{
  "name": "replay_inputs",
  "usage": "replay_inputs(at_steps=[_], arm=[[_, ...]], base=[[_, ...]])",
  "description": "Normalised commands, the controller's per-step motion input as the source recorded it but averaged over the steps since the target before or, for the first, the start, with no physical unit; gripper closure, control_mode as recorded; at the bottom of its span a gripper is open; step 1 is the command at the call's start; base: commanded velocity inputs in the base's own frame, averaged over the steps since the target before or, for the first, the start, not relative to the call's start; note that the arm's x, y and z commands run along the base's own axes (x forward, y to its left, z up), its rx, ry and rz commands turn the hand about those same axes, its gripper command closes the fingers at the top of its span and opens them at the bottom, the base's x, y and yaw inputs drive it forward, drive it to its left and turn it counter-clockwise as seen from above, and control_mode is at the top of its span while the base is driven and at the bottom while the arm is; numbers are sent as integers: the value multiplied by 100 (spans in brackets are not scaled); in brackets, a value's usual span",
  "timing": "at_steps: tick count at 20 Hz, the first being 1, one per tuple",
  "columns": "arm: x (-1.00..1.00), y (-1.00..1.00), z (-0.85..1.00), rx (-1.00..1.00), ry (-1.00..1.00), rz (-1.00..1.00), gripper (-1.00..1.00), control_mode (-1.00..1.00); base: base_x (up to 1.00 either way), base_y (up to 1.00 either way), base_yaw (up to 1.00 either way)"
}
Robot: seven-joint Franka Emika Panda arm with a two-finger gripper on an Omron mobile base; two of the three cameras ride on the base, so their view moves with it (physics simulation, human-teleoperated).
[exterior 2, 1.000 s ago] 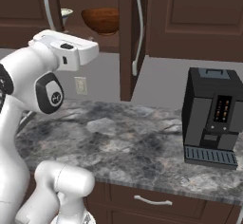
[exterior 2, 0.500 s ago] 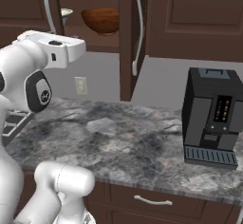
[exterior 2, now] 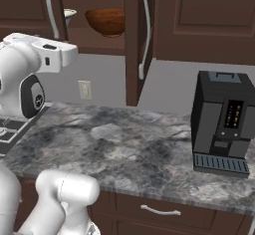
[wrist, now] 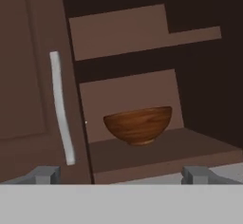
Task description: Move the bowls from the cabinet to the plates on the dining table.
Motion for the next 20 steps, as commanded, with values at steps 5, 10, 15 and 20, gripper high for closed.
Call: replay_inputs(at_steps=[5,10,15,20], arm=[[8,18,2,-1,0,17,-100,-100],[11,21,1,-4,-4,13,-100,-100],[4,36,-8,-6,-14,-2,-100,-100],[19,23,-8,-1,-9,-15,-100,-100]], base=[[0,0,0],[0,0,0],[0,0,0],[0,0,0]])
